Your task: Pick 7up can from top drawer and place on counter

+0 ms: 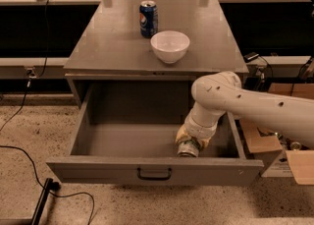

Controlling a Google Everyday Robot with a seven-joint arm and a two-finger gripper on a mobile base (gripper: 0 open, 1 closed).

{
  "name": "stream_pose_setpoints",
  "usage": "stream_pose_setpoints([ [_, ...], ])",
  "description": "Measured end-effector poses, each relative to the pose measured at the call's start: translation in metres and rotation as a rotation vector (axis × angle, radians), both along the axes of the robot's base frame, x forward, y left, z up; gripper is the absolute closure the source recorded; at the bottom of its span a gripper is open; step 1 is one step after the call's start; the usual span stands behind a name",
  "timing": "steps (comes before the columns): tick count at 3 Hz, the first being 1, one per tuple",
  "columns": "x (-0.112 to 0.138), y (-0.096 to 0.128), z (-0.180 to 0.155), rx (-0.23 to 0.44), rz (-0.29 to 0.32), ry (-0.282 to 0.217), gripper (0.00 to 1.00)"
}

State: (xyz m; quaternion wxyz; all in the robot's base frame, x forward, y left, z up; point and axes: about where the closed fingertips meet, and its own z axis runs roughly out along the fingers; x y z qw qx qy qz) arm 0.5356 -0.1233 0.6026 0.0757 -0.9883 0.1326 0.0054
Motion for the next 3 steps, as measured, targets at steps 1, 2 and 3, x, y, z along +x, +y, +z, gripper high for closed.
stream_pose_setpoints([
  [1, 0.0, -0.005, 0.027, 0.082, -0.011, -0.015, 1.0],
  [2, -0.004, -0.025, 0.113, 0.241, -0.005, -0.084, 1.0],
  [3, -0.008, -0.043, 0.189, 0.32, 0.011, -0.146, 1.0],
])
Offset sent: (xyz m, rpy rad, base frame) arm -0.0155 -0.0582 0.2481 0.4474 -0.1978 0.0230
